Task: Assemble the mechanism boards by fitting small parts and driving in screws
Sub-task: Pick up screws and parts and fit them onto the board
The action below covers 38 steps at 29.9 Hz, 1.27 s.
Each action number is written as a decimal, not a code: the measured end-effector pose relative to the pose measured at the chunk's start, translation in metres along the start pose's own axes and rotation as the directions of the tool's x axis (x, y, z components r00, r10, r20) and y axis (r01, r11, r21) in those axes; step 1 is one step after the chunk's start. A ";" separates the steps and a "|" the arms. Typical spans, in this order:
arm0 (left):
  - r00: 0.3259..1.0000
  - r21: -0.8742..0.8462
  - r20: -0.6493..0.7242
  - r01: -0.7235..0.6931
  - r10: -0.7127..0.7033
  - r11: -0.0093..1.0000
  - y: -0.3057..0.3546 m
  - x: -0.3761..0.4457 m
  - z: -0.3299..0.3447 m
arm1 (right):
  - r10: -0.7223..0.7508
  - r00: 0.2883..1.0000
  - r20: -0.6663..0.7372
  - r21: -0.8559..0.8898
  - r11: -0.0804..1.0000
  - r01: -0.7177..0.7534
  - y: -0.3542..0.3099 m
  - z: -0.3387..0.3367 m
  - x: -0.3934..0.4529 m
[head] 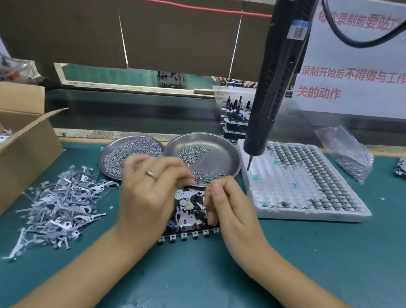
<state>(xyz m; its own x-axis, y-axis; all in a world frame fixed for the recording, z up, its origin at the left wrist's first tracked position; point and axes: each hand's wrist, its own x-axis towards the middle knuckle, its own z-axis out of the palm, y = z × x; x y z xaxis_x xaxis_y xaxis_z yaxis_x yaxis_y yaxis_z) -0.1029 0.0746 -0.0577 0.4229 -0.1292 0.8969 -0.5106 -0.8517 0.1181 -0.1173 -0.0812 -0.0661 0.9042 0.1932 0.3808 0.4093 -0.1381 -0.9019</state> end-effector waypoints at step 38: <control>0.677 -0.623 0.283 0.669 -0.680 0.407 0.006 -0.003 0.003 | 0.390 0.884 0.257 -0.861 0.507 0.027 0.009 -0.003 0.103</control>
<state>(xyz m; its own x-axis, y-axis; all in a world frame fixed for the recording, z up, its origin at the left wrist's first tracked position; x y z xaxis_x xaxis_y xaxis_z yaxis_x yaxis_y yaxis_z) -0.1047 0.0682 -0.0613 0.8450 0.3476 0.4064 -0.3911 -0.1166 0.9129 -0.0200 -0.0657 -0.0348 0.9279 0.3666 -0.0675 0.3365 -0.9016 -0.2718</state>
